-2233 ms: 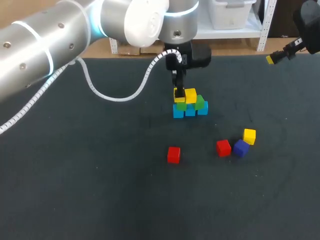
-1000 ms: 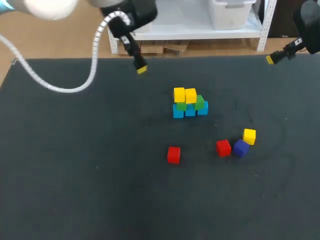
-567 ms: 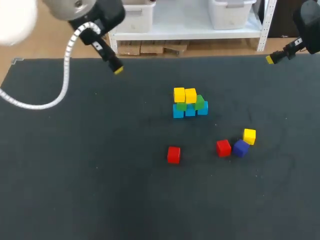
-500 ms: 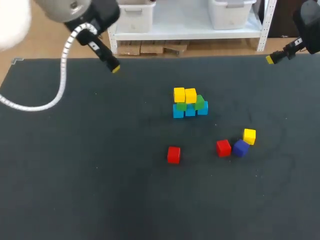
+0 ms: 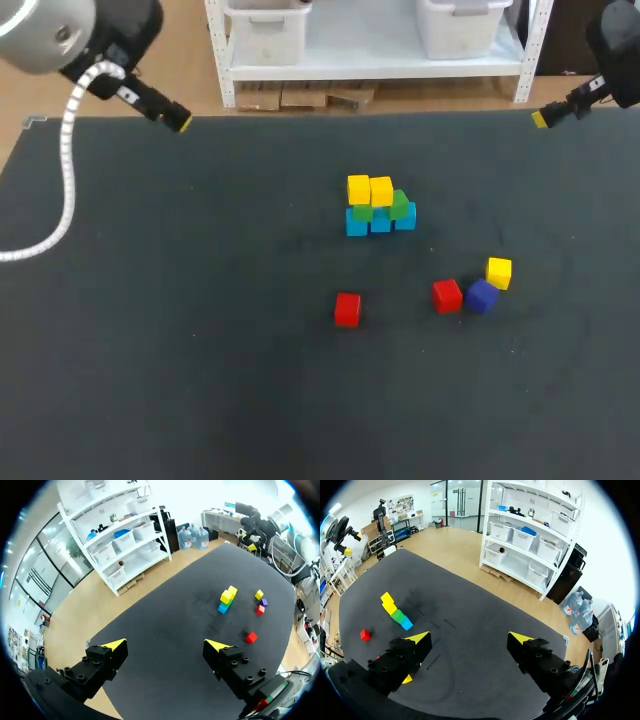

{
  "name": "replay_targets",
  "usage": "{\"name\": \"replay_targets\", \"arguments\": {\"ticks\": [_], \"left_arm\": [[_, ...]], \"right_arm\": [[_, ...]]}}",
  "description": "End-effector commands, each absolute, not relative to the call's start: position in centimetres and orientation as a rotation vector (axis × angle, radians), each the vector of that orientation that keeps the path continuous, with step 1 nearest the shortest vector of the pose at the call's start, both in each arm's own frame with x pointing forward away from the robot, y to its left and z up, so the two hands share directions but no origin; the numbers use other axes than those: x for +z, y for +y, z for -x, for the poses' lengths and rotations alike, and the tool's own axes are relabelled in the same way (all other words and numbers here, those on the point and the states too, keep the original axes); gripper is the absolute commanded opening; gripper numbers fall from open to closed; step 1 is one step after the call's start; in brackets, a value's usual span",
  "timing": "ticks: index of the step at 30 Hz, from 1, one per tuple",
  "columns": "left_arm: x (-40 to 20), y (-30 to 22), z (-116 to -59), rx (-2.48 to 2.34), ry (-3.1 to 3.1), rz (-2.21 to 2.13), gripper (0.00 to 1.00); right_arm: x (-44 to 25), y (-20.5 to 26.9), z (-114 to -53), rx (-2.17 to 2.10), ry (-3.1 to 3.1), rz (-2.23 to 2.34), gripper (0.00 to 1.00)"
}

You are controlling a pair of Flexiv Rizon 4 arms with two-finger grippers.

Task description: Place the blue cubes, place green cubes on the blue cubes, place the yellow cubes on the green cubes, then place the red cubes on the yellow cubes, and place purple cube on the red cubes.

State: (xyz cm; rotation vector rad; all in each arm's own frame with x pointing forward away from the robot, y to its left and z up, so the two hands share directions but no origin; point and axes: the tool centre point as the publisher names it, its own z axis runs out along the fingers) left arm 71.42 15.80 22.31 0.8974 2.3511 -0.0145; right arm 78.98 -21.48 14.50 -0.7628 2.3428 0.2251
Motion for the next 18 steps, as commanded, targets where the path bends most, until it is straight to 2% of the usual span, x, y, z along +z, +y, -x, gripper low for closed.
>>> {"name": "replay_targets", "arguments": {"ticks": [1,18], "left_arm": [[21.9,16.6,-70.5,-0.129,2.078,-0.805,1.00],[20.8,17.1,-70.1,-0.166,2.063,-0.780,1.00]], "right_arm": [[14.5,-21.5,-78.9,0.222,2.344,0.761,1.00],[14.5,-21.5,-78.9,0.222,2.344,0.761,1.00]]}}
